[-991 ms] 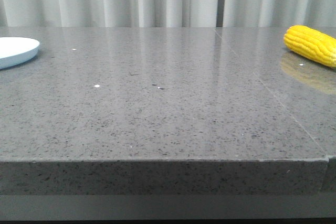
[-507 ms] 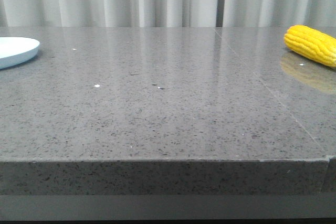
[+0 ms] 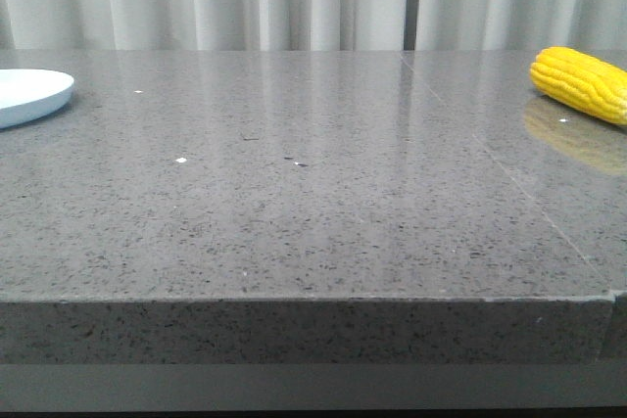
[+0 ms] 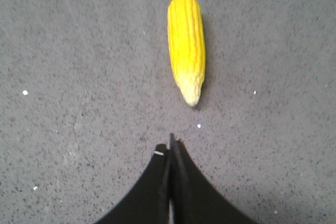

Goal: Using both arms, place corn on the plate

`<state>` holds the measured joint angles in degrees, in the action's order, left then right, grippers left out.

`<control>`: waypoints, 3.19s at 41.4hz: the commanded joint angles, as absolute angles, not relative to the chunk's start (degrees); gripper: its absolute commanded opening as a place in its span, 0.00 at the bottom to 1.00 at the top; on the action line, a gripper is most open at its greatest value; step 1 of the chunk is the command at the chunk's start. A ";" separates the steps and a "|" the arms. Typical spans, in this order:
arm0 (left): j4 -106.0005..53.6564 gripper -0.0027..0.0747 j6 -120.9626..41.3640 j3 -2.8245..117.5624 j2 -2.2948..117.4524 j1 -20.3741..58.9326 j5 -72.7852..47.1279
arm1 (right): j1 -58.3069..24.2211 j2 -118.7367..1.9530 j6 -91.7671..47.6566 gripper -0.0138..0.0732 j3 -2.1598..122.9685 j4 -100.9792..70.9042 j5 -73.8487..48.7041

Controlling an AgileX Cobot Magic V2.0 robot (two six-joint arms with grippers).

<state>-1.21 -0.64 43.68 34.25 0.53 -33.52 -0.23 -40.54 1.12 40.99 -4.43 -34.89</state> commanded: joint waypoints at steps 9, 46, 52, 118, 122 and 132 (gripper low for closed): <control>-1.03 0.51 -1.62 45.16 38.67 0.91 -32.17 | 0.00 -43.95 -2.09 0.84 42.94 -3.51 -32.43; 6.41 0.75 -1.62 62.06 65.40 -5.34 -49.21 | 0.05 -45.28 -2.09 0.92 42.94 -3.51 -32.25; 0.30 0.75 -5.45 65.19 71.78 -12.23 -48.91 | 0.05 -45.28 -2.09 0.92 42.94 -3.51 -32.25; -19.57 0.26 -17.69 92.48 106.92 -20.72 -55.82 | 0.00 -45.28 -2.09 0.92 42.94 -3.51 -32.25; -18.92 0.10 -17.69 92.48 107.00 -20.72 -55.92 | 0.00 -45.28 -2.09 0.92 42.94 -3.51 -32.25; -18.60 0.01 -17.69 92.48 106.74 -20.62 -55.92 | 0.00 -45.28 -2.09 0.92 42.94 -3.51 -32.25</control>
